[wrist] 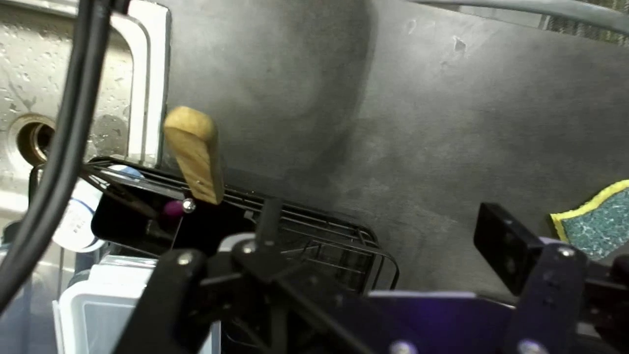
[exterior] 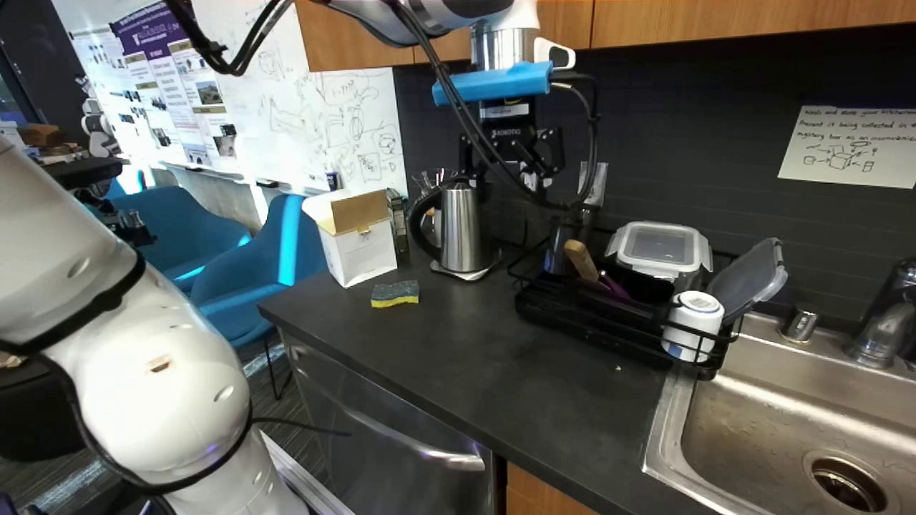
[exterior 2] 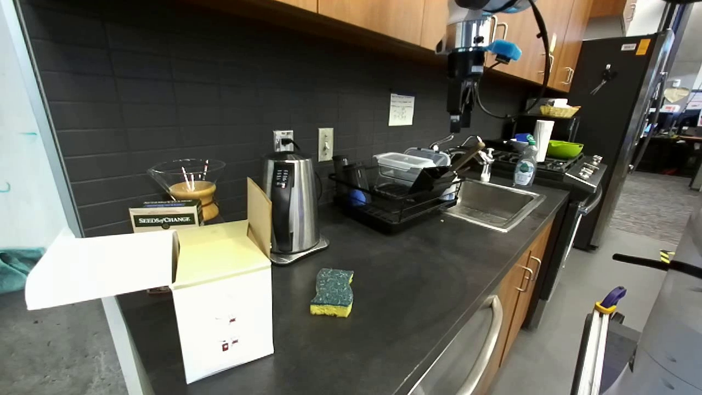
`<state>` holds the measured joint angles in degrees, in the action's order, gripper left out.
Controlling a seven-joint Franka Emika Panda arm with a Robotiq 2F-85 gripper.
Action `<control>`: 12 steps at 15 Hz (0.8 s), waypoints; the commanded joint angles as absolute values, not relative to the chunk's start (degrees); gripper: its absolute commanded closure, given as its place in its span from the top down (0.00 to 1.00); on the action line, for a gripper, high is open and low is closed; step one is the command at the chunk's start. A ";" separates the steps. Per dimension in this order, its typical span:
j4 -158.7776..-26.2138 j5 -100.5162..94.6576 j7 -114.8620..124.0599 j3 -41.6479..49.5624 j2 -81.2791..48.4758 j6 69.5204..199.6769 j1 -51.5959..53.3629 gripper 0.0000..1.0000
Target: Put the brown spatula in the black bucket in the drying rack
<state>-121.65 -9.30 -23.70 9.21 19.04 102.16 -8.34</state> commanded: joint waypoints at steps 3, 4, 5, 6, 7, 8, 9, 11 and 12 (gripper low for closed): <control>-134.85 -14.97 -14.48 6.47 27.82 116.66 -7.13 1.00; -136.38 -15.21 -12.67 6.04 28.54 118.83 -7.12 1.00; -138.02 -15.29 -10.26 5.43 29.32 121.32 -7.19 1.00; -139.40 -15.29 -7.87 4.76 29.89 123.44 -7.33 1.00; -140.75 -15.64 -5.40 3.97 30.38 125.70 -7.59 1.00; -142.03 -16.39 -2.78 3.07 30.84 128.04 -8.04 1.00; -143.02 -17.28 0.00 2.09 31.05 129.79 -8.50 1.00; -144.60 -18.63 5.35 0.44 31.22 132.70 -9.15 1.00; -144.94 -18.30 7.57 -0.05 30.99 133.20 -9.21 1.00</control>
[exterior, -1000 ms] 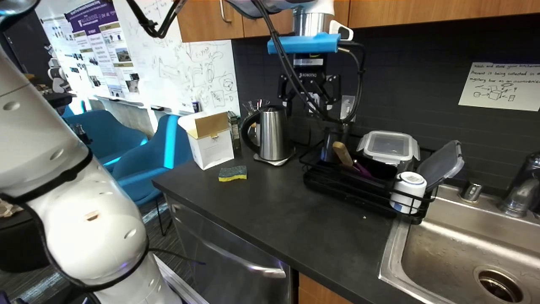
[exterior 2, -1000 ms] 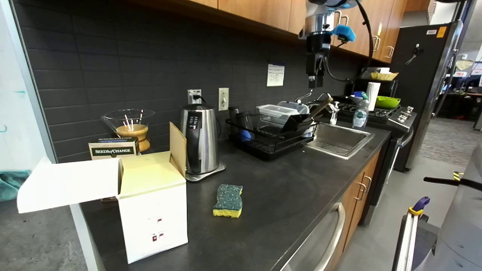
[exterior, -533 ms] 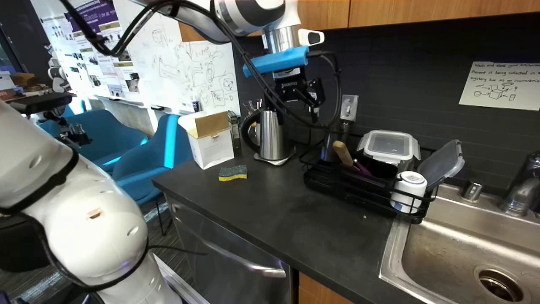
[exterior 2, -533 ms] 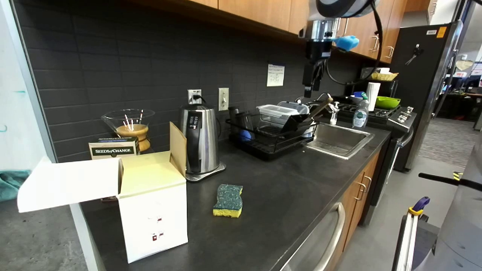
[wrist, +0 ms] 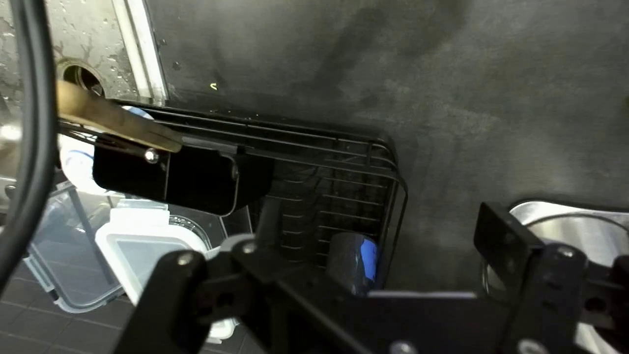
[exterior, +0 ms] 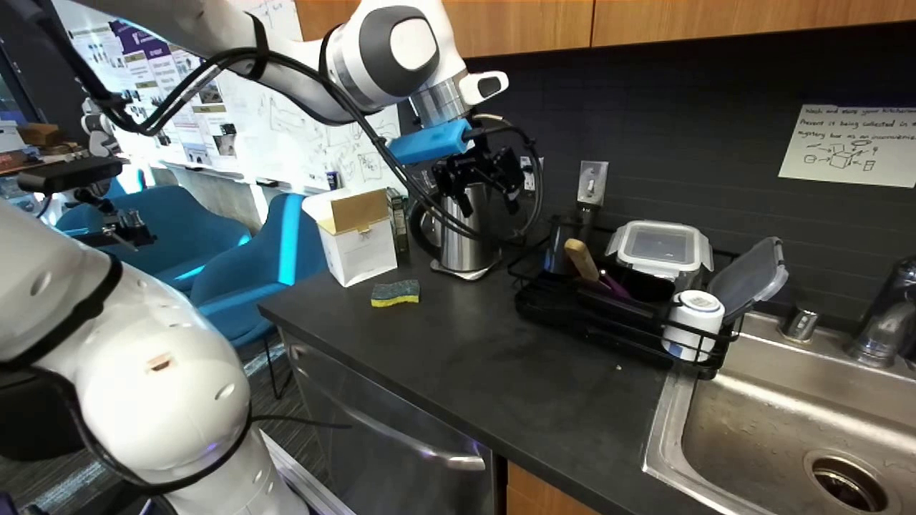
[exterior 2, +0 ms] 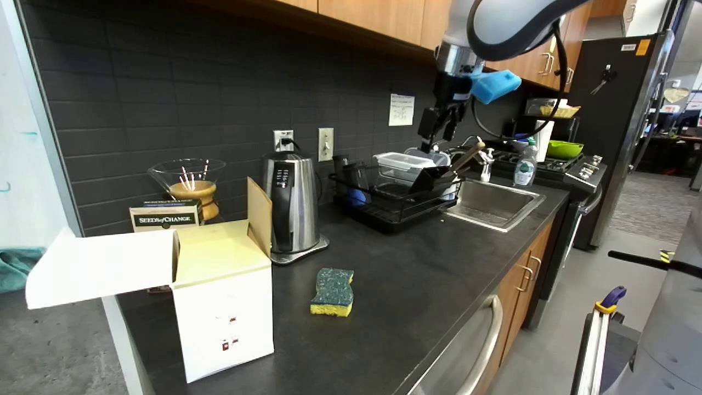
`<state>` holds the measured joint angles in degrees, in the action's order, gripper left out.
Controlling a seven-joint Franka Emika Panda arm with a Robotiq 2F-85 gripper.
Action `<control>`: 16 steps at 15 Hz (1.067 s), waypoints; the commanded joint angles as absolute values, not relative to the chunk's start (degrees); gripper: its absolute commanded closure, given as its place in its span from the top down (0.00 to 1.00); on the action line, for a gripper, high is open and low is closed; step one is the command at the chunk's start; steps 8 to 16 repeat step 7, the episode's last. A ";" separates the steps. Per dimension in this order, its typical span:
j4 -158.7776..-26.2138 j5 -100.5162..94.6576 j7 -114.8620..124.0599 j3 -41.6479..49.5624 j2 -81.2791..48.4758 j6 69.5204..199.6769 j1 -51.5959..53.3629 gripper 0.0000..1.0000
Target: Put the brown spatula in the black bucket in the drying rack
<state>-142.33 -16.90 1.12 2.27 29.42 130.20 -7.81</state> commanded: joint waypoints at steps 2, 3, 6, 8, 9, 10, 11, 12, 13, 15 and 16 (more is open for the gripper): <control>-145.58 -17.54 10.88 -0.92 30.69 134.15 -9.26 1.00; -145.94 -17.54 11.63 -1.24 30.63 134.88 -9.09 1.00; -145.25 -16.88 10.69 -0.94 29.67 134.08 -8.57 1.00; -145.38 -16.87 11.03 -1.09 29.67 134.28 -8.58 1.00; -145.38 -16.87 11.03 -1.09 29.67 134.28 -8.58 1.00; -145.38 -16.87 11.03 -1.09 29.67 134.28 -8.58 1.00; -145.38 -16.87 11.03 -1.09 29.67 134.28 -8.58 1.00; -145.38 -16.87 11.03 -1.09 29.67 134.28 -8.58 1.00; -145.38 -16.87 11.03 -1.09 29.67 134.28 -8.58 1.00; -145.38 -16.87 11.03 -1.09 29.67 134.28 -8.58 1.00; -145.38 -16.87 11.03 -1.09 29.67 134.28 -8.58 1.00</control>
